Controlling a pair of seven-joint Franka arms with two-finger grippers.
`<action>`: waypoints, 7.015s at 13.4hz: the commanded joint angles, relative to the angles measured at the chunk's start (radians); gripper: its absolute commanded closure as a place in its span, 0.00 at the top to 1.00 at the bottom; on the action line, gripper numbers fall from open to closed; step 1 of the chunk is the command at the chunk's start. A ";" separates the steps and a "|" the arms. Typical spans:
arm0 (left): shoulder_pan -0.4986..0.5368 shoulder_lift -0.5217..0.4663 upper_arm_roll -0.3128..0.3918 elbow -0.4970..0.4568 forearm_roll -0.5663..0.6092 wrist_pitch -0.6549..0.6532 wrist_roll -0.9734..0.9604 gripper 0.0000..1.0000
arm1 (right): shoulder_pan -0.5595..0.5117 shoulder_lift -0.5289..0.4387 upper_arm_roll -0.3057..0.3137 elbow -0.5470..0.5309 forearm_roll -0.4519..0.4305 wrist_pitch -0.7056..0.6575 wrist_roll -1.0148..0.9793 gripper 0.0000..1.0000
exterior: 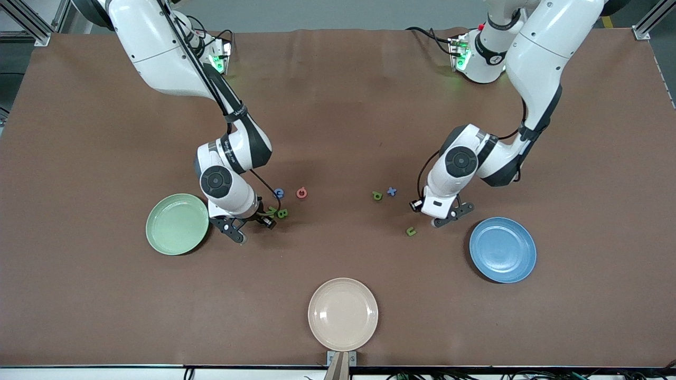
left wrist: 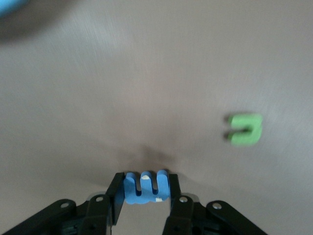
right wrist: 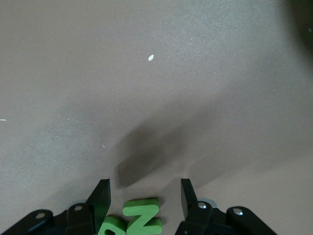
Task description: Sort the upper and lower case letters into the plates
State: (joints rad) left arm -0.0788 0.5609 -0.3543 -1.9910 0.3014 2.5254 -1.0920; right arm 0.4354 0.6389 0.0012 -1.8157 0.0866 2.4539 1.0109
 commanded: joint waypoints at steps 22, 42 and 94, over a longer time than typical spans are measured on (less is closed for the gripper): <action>0.114 0.115 -0.064 0.299 0.134 -0.119 -0.185 1.00 | 0.045 0.007 -0.014 -0.002 -0.034 -0.033 0.040 0.04; -0.042 0.270 -0.061 0.388 0.133 -0.181 -0.301 0.43 | -0.397 -0.185 -0.027 -0.251 -0.034 -0.024 -0.824 1.00; 0.064 0.166 -0.275 0.021 0.332 -0.036 -1.034 0.64 | -0.199 -0.085 -0.158 -0.109 -0.008 -0.064 -0.735 0.15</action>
State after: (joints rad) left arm -0.0102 0.7037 -0.6272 -1.9586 0.6102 2.4573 -2.0878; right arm 0.2358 0.5472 -0.1611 -1.9129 0.0917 2.3694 0.2661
